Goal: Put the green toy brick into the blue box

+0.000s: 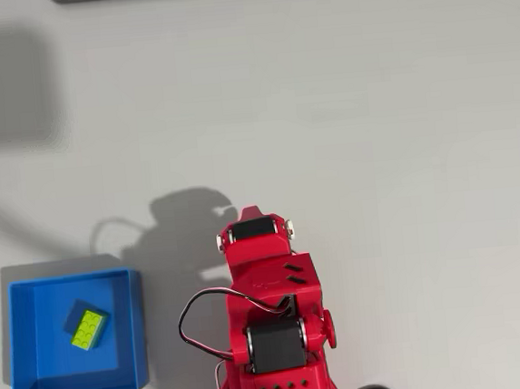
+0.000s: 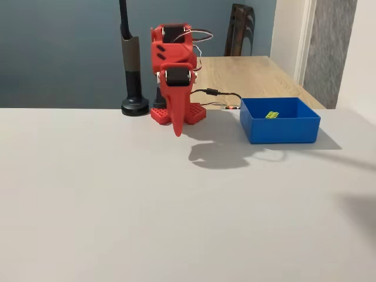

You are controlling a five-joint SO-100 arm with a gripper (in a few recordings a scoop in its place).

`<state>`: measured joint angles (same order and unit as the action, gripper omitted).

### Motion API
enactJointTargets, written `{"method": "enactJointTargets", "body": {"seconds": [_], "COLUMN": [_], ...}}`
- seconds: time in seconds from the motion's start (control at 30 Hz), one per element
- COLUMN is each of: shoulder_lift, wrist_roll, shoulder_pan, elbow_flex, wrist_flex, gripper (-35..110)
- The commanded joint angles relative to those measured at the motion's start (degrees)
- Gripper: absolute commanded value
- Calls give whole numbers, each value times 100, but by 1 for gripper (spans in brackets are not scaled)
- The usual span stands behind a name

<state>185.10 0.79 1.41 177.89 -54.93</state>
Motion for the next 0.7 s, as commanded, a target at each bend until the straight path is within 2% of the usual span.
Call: {"method": "enactJointTargets", "body": {"seconds": [0.0, 0.67], "shoulder_lift": [62, 62], "wrist_roll": [53, 44], "shoulder_pan": [53, 26], "elbow_flex": [-18, -18], "wrist_flex": [88, 88], "gripper": [0, 0]}}
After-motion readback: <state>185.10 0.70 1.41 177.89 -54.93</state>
